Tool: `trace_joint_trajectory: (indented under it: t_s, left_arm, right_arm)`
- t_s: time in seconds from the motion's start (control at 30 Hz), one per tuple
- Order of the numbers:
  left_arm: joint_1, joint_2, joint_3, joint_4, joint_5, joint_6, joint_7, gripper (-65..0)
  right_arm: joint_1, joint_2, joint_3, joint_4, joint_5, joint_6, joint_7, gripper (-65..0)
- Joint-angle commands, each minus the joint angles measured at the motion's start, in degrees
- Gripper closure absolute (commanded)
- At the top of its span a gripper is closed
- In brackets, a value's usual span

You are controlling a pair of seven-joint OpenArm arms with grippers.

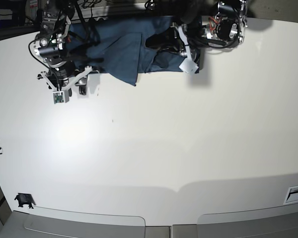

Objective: Fold the T-shirt properly
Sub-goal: 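Grasp the shirt's other end with the left gripper and fold it toward the right gripper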

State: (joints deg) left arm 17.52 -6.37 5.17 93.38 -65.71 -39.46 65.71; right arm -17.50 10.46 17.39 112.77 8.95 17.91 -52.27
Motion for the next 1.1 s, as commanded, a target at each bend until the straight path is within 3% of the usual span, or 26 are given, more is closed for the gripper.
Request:
trace_joint_trajectory:
  t_s: [0.0, 0.1, 0.2, 0.43, 0.5, 0.57, 0.7, 0.8, 0.93, 1.07]
  left_arm:
    - [-0.59, 0.02, 0.11, 1.11, -1.77, -0.54, -2.36, -11.7]
    - [-0.72, 0.55, 0.13, 1.11, -1.36, -0.54, -4.81, -19.4]
    - [-0.72, 1.7, 0.2, 1.11, 1.6, -0.54, -6.25, -19.4]
    - [-1.92, 1.68, -0.07, 1.49, 1.2, -0.54, -6.73, -19.4]
    - [-2.47, 1.57, -1.11, 2.6, 1.51, -0.54, -4.74, -15.6]
    - [-2.78, 1.55, -2.8, 4.37, 4.07, -0.54, -2.89, -0.9]
    - [-2.32, 1.22, -7.13, 9.22, 8.92, -0.54, 0.31, 0.0]
    - [-1.14, -0.68, -8.15, 10.93, 15.12, -0.54, -0.83, 0.0]
    - [0.74, -1.29, -6.36, 10.23, 22.75, 1.64, -4.09, 0.0]
    - [0.5, -1.27, -0.92, 9.6, 25.88, 4.39, -6.6, 0.0]
  right_arm:
    - [0.35, 0.48, 0.26, 1.11, 0.22, -0.35, 1.51, -26.0]
    - [0.35, 0.48, 0.26, 1.11, 0.24, -0.35, 1.53, -26.0]
    - [0.35, 0.48, 0.26, 1.11, 0.46, -0.35, 1.57, -26.0]
    - [0.35, 0.5, 0.26, 1.11, 0.81, -0.33, 1.75, -26.1]
    - [0.35, 0.5, 0.26, 1.11, 0.81, -0.33, 1.73, -26.0]
    - [0.35, 0.5, 0.26, 1.11, 0.72, -0.33, 1.7, -26.0]
    - [0.35, 0.48, 0.26, 1.11, 0.59, -0.33, 1.73, -26.0]
    - [0.35, 0.5, 0.26, 1.11, 0.61, -0.35, 1.75, -26.1]
    - [0.35, 0.48, 0.26, 1.11, 0.63, -0.35, 1.99, -26.0]
    - [0.35, 0.48, 0.26, 1.11, 0.63, -0.35, 2.05, -26.0]
